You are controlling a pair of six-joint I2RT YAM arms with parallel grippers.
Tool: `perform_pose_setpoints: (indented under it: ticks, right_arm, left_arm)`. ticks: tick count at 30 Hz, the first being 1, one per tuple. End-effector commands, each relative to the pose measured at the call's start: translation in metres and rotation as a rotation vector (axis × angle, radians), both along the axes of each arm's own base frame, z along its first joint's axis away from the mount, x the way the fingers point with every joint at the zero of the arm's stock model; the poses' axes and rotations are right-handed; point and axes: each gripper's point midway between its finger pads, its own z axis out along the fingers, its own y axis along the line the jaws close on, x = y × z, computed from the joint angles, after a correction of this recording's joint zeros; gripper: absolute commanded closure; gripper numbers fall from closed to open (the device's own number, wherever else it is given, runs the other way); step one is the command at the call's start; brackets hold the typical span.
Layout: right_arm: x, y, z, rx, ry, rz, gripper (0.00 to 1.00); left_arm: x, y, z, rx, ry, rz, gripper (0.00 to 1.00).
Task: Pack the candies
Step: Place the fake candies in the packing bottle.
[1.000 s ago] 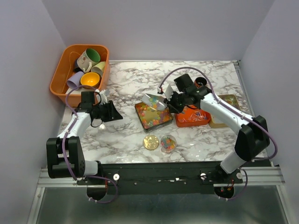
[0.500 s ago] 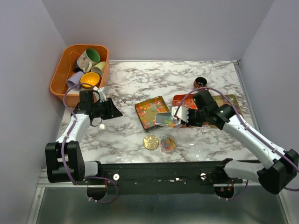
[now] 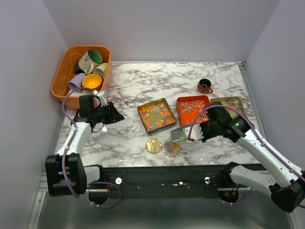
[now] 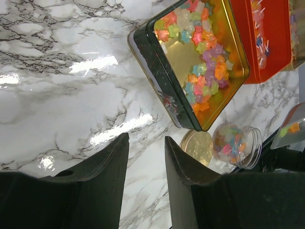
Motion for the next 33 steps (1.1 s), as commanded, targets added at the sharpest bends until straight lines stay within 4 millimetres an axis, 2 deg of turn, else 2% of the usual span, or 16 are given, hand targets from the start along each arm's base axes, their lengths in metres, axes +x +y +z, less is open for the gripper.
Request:
perform_pose_setpoints:
  ticks: [1,7,13,21,33]
  right_arm:
    - [-0.001,-0.015,-0.003,-0.135,-0.044,0.089,0.99]
    - [0.008,-0.02,-0.003,-0.262,-0.132,0.128,0.99]
    - [0.009,-0.013,-0.002,-0.324,-0.131,0.115,0.99]
    - [0.009,0.002,0.011,-0.329,-0.155,0.115,0.99]
    - [0.007,-0.002,0.02,-0.411,-0.19,0.142,0.99]
  left_arm:
    - [0.004,0.005,0.005,0.013,-0.037,0.028,0.54]
    - [0.003,0.008,0.005,0.019,-0.045,0.04,0.54]
    - [0.0,0.009,0.008,0.016,-0.059,0.048,0.54]
    - [-0.002,0.01,0.01,0.005,-0.073,0.061,0.53]
    - [0.002,0.008,0.014,-0.007,-0.094,0.065,0.53]
